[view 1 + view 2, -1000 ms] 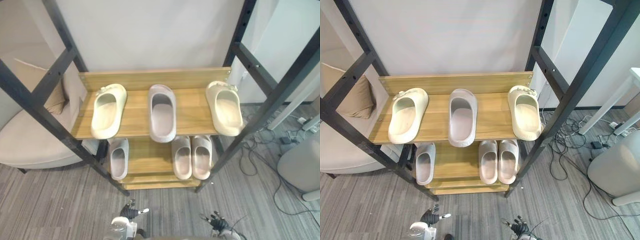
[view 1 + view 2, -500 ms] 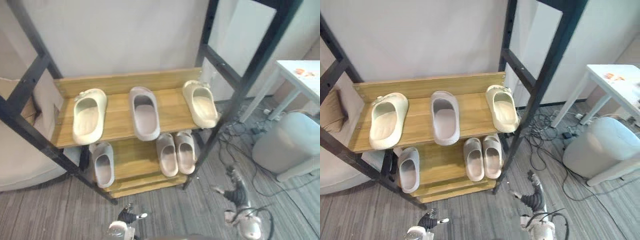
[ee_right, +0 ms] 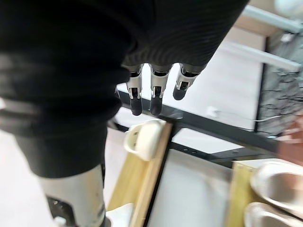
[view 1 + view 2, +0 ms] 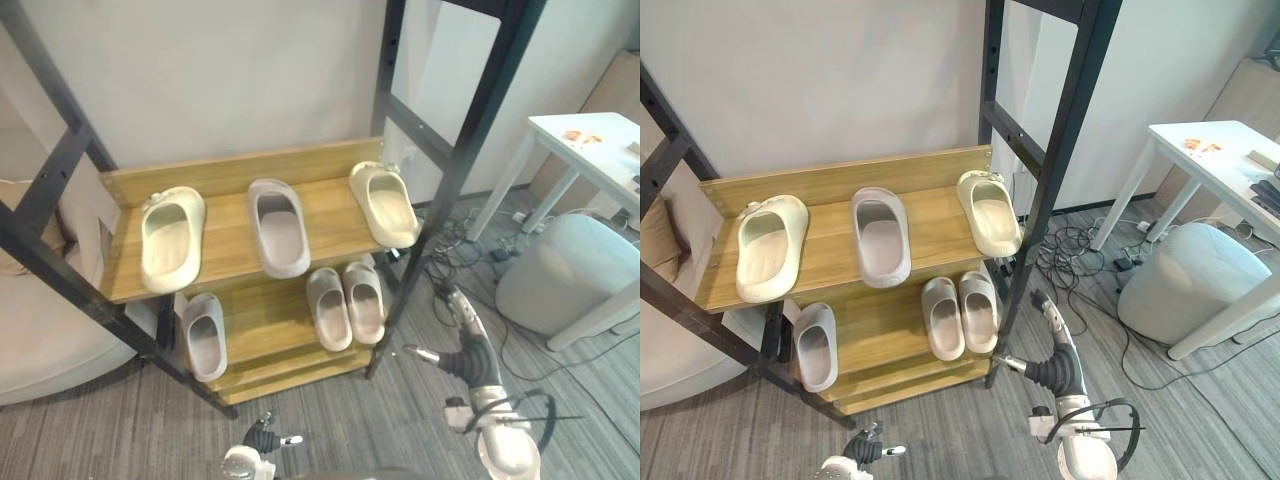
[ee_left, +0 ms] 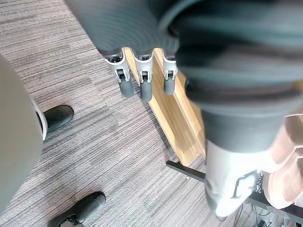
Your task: Organize the slippers on the shoe rack
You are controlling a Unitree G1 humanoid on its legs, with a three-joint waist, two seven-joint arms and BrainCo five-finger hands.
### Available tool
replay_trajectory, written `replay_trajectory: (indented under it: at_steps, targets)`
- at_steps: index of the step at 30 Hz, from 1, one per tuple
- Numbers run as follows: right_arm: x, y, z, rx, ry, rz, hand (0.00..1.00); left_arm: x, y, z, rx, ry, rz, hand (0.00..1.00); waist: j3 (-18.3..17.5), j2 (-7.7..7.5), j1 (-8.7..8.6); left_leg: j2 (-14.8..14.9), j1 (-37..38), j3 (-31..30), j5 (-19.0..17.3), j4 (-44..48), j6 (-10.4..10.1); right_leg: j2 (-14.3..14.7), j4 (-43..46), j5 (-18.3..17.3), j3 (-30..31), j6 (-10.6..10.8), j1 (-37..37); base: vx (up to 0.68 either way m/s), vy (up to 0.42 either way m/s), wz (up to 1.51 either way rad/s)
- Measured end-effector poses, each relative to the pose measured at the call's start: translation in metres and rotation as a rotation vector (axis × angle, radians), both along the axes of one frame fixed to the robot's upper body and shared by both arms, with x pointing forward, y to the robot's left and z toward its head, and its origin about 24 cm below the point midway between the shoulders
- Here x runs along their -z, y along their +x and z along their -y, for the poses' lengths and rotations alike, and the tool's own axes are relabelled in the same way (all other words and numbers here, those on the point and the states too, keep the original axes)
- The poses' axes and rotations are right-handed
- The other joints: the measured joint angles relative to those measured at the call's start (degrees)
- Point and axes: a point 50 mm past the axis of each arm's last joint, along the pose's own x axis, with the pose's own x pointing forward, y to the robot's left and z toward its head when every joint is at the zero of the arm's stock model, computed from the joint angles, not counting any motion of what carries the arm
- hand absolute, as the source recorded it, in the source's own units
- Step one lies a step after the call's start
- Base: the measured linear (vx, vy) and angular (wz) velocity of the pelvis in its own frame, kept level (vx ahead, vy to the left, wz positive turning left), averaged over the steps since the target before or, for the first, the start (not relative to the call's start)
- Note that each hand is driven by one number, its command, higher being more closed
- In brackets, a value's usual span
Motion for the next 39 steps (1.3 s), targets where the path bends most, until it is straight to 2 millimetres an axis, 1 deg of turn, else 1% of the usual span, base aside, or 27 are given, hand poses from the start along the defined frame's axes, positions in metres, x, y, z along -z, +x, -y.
replay_trajectory:
  at_steps: [2,4,6,7,9,12,13,15,17,18,19,20,22,23,24,25,27,28,30,31,34,36,39]
  targets:
    - [-0.006,0.006,-0.003,-0.026,-0.009,0.033,0.0,0.0,0.0,0.0,0.0,-0.001,-0.001,0.0,0.0,-0.03,0.14,-0.1,0.0,-0.3,0.1,-0.1,0.2,-0.1,0.2,0.0,-0.2,0.0,0.0,-0.02,0.003,0.07]
    - [-0.015,0.016,-0.005,-0.039,-0.02,0.087,0.0,0.0,0.0,0.0,0.001,-0.002,-0.001,0.0,-0.1,-0.15,0.52,-0.3,0.1,-0.5,0.4,-0.4,0.4,-0.2,0.4,-0.1,-0.3,0.1,0.0,-0.02,0.0,0.06]
    - [-0.027,0.025,-0.005,-0.056,-0.044,0.148,0.0,0.0,0.0,0.0,0.001,-0.003,-0.003,0.0,-0.3,-0.37,0.6,-0.4,0.4,-1.0,1.1,-1.4,0.6,-0.3,0.6,-0.1,-0.6,0.2,0.0,-0.03,-0.003,0.08]
    - [-0.03,0.027,-0.005,-0.059,-0.048,0.162,0.0,0.0,0.0,0.0,0.002,-0.003,-0.003,0.0,-0.4,-0.43,0.6,-0.4,0.5,-1.2,1.4,-1.7,0.6,-0.3,0.7,-0.1,-0.6,0.2,0.0,-0.04,-0.006,0.17]
    - [-0.041,0.035,-0.006,-0.063,-0.059,0.223,0.0,0.0,-0.001,0.0,0.009,-0.013,-0.007,0.0,-0.6,-0.69,0.76,-0.5,0.6,-2.1,2.3,-2.9,0.7,-0.3,0.7,-0.1,-1.3,0.2,0.0,-0.04,-0.007,0.19]
    - [-0.061,0.048,-0.008,-0.084,-0.084,0.32,0.0,0.0,-0.001,0.0,0.009,-0.014,-0.008,0.0,-0.6,-0.81,1.05,-0.6,0.5,-2.7,2.7,-2.9,0.8,-0.3,0.6,-0.1,-2.0,0.2,0.1,-0.04,-0.007,0.12]
    - [-0.072,0.055,-0.009,-0.099,-0.105,0.366,0.0,0.0,-0.001,0.0,0.009,-0.015,-0.008,0.0,-0.6,-0.81,1.09,-0.6,0.4,-3.1,2.8,-2.9,0.8,-0.4,0.7,-0.1,-2.2,0.2,0.2,-0.04,-0.011,0.14]
    - [-0.081,0.063,-0.009,-0.113,-0.128,0.401,0.0,0.0,-0.001,0.0,0.009,-0.015,-0.008,0.0,-0.6,-0.83,1.17,-0.5,0.4,-3.7,3.1,-3.2,0.8,-0.4,0.5,-0.1,-2.9,0.2,0.7,-0.03,-0.016,0.18]
    - [-0.083,0.079,-0.005,-0.115,-0.152,0.392,0.0,0.0,0.0,0.0,0.01,-0.017,-0.006,0.0,-0.6,-0.89,1.61,-0.5,0.2,-4.3,3.3,-3.2,0.6,-0.3,0.4,-0.1,-3.5,0.2,0.9,-0.03,-0.018,0.13]
    - [-0.083,0.082,-0.005,-0.115,-0.158,0.388,0.0,0.0,0.0,0.0,0.009,-0.018,-0.006,0.0,-0.6,-0.89,1.64,-0.5,0.1,-4.4,3.4,-3.2,0.7,-0.3,0.2,-0.1,-3.6,0.2,0.9,-0.03,-0.026,0.23]
    - [-0.082,0.094,0.0,-0.104,-0.166,0.365,0.0,0.0,0.0,0.0,0.009,-0.02,-0.007,0.0,-0.6,-0.82,1.81,-0.5,-0.9,-5.4,3.8,-3.2,0.7,-0.3,-0.6,0.2,-4.5,0.2,0.9,-0.02,-0.017,0.23]
    - [-0.082,0.097,0.001,-0.099,-0.172,0.357,0.0,0.0,0.0,0.001,0.01,-0.022,-0.006,0.0,-0.6,-0.84,1.94,-0.5,-1.2,-5.6,3.9,-3.2,0.7,-0.3,-0.7,0.2,-4.7,0.2,0.8,-0.02,-0.028,0.33]
    - [-0.081,0.112,0.007,-0.069,-0.189,0.326,0.0,-0.001,0.002,0.001,0.017,-0.03,-0.003,0.0,-0.6,-0.83,2.75,-0.5,-2.3,-6.6,4.2,-3.2,0.8,-0.3,-1.9,0.8,-5.8,0.1,0.8,0.0,-0.017,0.22]
    - [-0.081,0.115,0.007,-0.064,-0.189,0.323,0.0,-0.001,0.003,0.001,0.017,-0.031,-0.002,0.0,-0.6,-0.83,2.89,-0.5,-2.5,-6.7,4.2,-3.2,0.8,-0.3,-2.1,1.0,-5.9,0.1,0.8,0.01,-0.009,0.11]
    - [-0.082,0.125,0.008,-0.049,-0.191,0.31,0.0,-0.002,0.004,0.002,0.016,-0.033,0.007,0.0,-0.5,-0.9,3.3,-0.5,-2.7,-6.8,4.2,-3.2,0.8,-0.3,-2.6,1.2,-6.0,0.1,0.8,0.01,-0.004,0.04]
    - [-0.083,0.126,0.008,-0.047,-0.191,0.308,0.0,-0.002,0.005,0.002,0.015,-0.033,0.009,0.0,-0.5,-0.91,3.37,-0.5,-2.8,-6.8,4.2,-3.2,0.8,-0.3,-2.7,1.2,-6.0,0.1,0.8,0.03,-0.005,0.03]
    - [-0.085,0.143,0.008,-0.031,-0.207,0.283,0.0,-0.003,0.006,0.0,-0.001,-0.036,0.016,0.0,-0.5,-0.94,4.0,-0.6,-3.4,-7.1,4.2,-2.9,0.8,-0.3,-3.4,1.6,-6.5,0.0,0.9,0.05,-0.004,0.06]
    - [-0.086,0.144,0.008,-0.026,-0.207,0.281,0.0,-0.003,0.007,0.0,-0.002,-0.036,0.016,0.0,-0.5,-0.93,4.04,-0.6,-3.5,-7.2,4.2,-2.9,0.8,-0.3,-3.5,1.6,-6.7,0.0,0.9,0.06,-0.009,0.13]
    - [-0.089,0.158,0.014,0.017,-0.216,0.259,0.0,-0.003,0.008,-0.001,-0.008,-0.036,0.022,0.0,-0.1,-0.89,4.09,-0.7,-4.3,-8.1,4.3,-2.9,0.8,-0.3,-4.1,1.8,-7.5,-0.1,0.9,0.05,-0.013,0.19]
    - [-0.089,0.16,0.015,0.024,-0.219,0.254,0.0,-0.003,0.008,-0.001,-0.008,-0.036,0.024,0.0,-0.1,-0.9,4.13,-0.7,-4.4,-8.2,4.3,-2.9,0.8,-0.3,-4.3,1.8,-7.6,-0.1,1.0,0.04,-0.015,0.14]
    - [-0.1,0.173,0.018,0.053,-0.224,0.258,0.0,-0.006,0.013,0.0,-0.007,-0.04,0.043,0.0,1.2,-0.77,4.38,-0.6,-4.6,-8.3,4.3,-2.9,0.8,-0.3,-4.4,1.9,-7.8,-0.2,1.0,0.03,-0.009,0.03]
    - [-0.104,0.178,0.019,0.063,-0.225,0.26,0.0,-0.006,0.014,0.0,-0.009,-0.042,0.049,0.0,1.7,-0.67,4.39,-0.6,-4.8,-8.3,4.3,-2.9,0.8,-0.3,-4.4,1.9,-7.9,-0.3,1.0,0.0,0.0,0.0]
    - [-0.109,0.185,0.019,0.072,-0.225,0.256,0.0,-0.008,0.016,0.0,-0.014,-0.043,0.061,0.0,2.6,-0.89,4.51,-0.6,-4.7,-8.4,4.3,-2.9,0.8,-0.3,-4.4,2.0,-8.2,-0.4,1.1,0.0,0.0,0.0]
